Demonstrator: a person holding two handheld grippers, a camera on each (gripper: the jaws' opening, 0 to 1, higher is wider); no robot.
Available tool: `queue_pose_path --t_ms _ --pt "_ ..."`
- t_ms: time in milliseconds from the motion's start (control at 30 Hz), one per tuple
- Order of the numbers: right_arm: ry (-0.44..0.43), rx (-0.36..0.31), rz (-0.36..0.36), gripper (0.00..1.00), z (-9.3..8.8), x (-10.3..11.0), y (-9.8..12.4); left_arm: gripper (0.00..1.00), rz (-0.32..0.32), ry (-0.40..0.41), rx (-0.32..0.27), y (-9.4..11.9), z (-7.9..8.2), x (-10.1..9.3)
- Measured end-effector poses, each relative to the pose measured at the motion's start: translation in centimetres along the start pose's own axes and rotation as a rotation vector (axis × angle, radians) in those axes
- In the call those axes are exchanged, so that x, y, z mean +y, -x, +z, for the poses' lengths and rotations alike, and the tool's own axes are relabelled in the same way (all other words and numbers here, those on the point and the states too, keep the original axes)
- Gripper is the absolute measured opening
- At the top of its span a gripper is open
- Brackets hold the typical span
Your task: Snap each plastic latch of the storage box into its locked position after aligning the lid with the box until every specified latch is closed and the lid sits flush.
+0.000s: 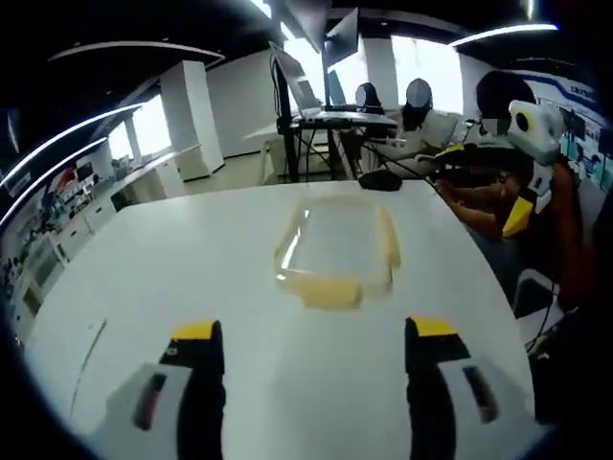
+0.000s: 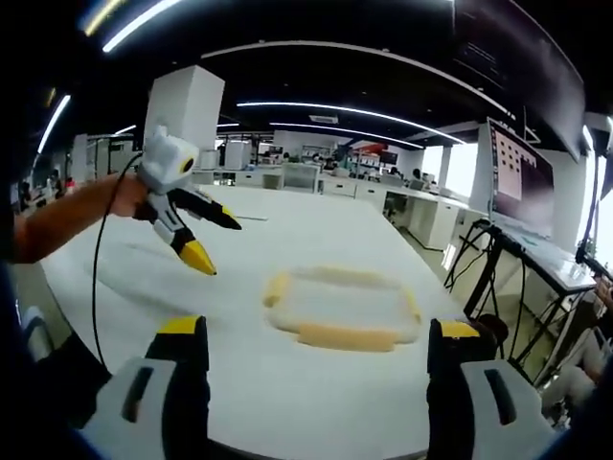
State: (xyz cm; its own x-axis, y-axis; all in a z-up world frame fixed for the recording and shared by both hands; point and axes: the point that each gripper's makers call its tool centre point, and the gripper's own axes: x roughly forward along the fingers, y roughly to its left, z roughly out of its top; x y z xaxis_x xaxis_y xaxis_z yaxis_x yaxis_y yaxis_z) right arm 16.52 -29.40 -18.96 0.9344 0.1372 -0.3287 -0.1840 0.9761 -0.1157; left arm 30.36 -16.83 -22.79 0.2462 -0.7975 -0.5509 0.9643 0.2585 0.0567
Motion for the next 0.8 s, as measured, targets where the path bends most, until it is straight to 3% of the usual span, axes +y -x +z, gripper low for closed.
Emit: queue_pose_path --t_ms 100,433,600,800 --pt "0.003 -0.003 0.007 0.95 0.1 0.1 -0.2 0.74 -0.016 0.023 0.004 -1.4 0.2 0.0" --pt "-0.009 0.004 0.014 0.94 -0.5 -0.1 -0.5 0.71 -0.067 -0.011 0.061 -4.6 -0.2 -0.7" --pt "-0.016 0.003 0.013 0.94 -0.6 -0.2 -0.5 0.66 -0.085 -0.019 0.056 -5.6 -0.1 -0.4" --pt "-0.036 0.005 0.012 0.94 -1.0 -0.5 -0.7 0.65 -0.119 -0.044 0.122 -6.8 -1.0 -0.6"
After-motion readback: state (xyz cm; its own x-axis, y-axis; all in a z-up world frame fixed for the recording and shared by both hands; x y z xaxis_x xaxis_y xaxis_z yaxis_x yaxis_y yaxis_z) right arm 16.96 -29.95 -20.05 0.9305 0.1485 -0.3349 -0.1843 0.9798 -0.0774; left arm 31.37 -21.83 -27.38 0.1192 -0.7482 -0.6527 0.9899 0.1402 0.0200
